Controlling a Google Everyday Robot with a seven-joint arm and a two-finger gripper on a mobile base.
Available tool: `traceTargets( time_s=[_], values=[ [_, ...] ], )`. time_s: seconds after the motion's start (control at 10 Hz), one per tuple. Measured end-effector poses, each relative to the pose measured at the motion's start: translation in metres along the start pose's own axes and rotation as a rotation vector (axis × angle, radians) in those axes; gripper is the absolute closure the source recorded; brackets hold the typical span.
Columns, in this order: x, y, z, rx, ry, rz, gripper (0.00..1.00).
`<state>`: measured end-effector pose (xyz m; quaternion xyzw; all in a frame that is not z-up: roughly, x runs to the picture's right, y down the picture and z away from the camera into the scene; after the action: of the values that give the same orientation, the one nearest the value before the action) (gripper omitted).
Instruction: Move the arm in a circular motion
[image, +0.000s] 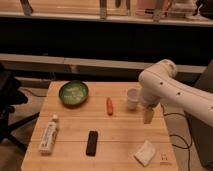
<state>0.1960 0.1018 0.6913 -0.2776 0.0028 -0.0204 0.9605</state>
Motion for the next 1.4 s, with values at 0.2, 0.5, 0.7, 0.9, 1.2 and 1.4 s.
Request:
traceTargets(
  time_s=[0.2, 0.5, 0.7, 0.9, 1.2, 1.4],
  values=[
    [0.003, -0.001, 0.0, 0.003, -0.003, -0.002, 0.2],
    [-0.003, -0.004, 0.001, 0.008, -0.01, -0.006, 0.2],
    [-0.008, -0.004, 0.001, 0.009, -0.015, -0.001, 0.2],
    [0.008, -0.004, 0.002, 0.012, -0.014, 0.001, 0.2],
    [0.014, -0.004, 0.004, 0.017, -0.025, 0.003, 0.2],
    [0.009, -0.006, 0.005, 0.019, -0.029, 0.01, 0.2]
  ],
)
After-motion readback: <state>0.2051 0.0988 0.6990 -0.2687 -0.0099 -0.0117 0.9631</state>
